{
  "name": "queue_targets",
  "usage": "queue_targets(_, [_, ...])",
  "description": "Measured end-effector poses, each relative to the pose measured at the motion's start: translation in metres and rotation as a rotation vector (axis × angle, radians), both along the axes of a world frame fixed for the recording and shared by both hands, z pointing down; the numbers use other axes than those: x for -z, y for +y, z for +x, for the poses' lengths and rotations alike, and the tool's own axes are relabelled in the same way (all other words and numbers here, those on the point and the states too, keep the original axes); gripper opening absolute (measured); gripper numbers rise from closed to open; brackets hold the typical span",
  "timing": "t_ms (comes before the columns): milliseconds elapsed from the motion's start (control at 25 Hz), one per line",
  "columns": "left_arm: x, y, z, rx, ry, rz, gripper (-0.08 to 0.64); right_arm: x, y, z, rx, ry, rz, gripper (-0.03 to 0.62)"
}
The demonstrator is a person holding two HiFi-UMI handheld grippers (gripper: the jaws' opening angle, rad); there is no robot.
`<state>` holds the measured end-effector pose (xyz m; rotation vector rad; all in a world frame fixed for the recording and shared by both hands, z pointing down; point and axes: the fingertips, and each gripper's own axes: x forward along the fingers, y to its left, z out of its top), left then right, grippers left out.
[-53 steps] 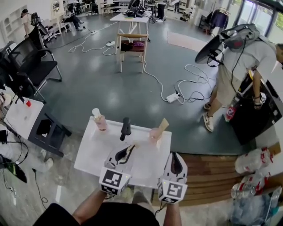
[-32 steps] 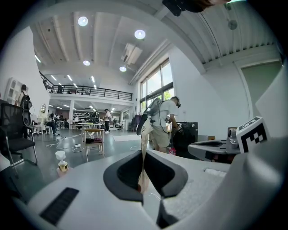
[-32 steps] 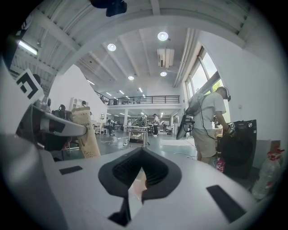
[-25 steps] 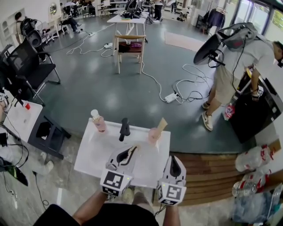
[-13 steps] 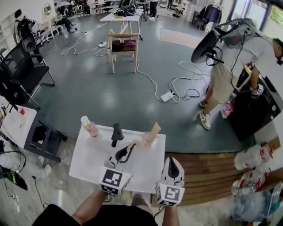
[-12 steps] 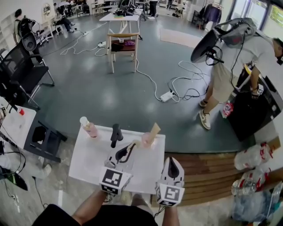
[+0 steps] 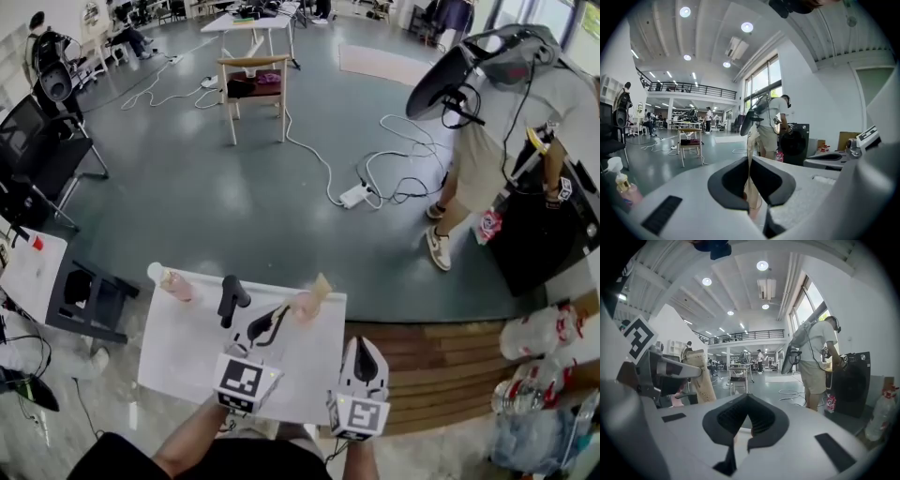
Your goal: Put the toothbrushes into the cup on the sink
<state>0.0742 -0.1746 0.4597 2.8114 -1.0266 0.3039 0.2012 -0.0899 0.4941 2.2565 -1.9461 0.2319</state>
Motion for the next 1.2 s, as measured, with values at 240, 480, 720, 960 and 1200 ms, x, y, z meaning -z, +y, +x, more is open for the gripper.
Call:
queue_targets(240, [-0.026,-0.02,0.018,0.006,-0.014,-0.052,0.012,-0.02,-0.016,0.014,0.01,-0.013,-0.035,-0.002])
queue_targets(480, [-0.053,-0.033,0.024,0.018,-0.033,-0.101,0.014,-0.035,-0.028,0.017,0.016,-0.037,-0.042,-0.002])
queue_targets(720, [-0.08,-0.04,0.033,0.025,-0.051,-0.134,0.012,-0.055,-0.035,0.023,0.018,-0.064,-0.071,-0.002])
queue_targets(960, [-0.105,-0.049,0.039,0.031,-0.071,-0.166,0.012,-0.069,-0.045,0.026,0.028,-0.084,-0.097,-0.003])
queue_targets(1200, [-0.122,-0.054,0.041,0.041,-0.087,-0.193,0.012,-0.082,-0.047,0.03,0.036,-0.1,-0.12,-0.002])
